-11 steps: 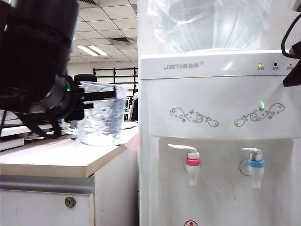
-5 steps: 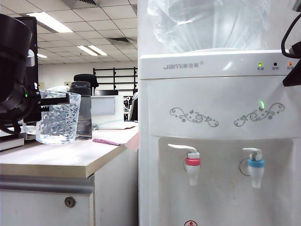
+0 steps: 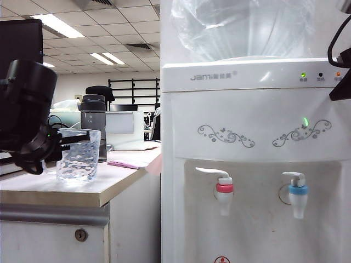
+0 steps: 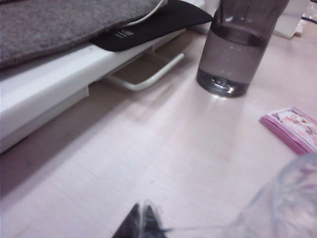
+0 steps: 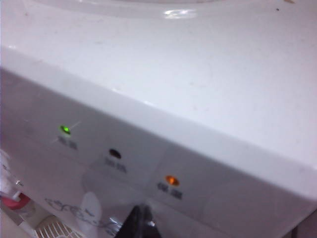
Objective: Pick up the plastic mug from the left desk, go to the cold water outlet of the water dispenser, press the vertical switch to get some water, then put the mug back on the desk.
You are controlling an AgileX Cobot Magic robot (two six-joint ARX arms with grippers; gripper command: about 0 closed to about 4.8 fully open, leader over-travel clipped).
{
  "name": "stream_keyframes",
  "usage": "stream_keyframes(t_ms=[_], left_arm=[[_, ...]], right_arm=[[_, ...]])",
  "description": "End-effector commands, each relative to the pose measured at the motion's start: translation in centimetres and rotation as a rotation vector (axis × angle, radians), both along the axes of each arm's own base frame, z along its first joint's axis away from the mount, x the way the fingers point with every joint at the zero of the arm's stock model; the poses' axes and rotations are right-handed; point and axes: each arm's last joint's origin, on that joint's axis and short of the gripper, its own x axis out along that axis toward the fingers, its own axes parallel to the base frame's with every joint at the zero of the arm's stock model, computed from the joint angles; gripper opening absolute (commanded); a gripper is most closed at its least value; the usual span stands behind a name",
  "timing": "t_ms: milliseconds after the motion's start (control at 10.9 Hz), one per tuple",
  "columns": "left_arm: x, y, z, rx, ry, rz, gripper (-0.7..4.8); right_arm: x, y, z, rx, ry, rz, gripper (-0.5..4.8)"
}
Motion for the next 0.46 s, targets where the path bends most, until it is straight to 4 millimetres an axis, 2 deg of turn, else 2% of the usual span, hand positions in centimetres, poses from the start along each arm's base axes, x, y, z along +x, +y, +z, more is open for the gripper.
stream_keyframes(t_ms=[92,460], left_arm=[[0.6,0.8,0.1,-0.050,-0.048,0.010,0.00],[1.4,2.5,0.0,-0.060,-0.033,0.017,0.00]], right_arm=[[0.3,-0.4,0.8,-0.012,-0.065,-0.082,-0.01],[0.3,-0.4,0.8,-0.012,-0.065,-0.083,-0.01]])
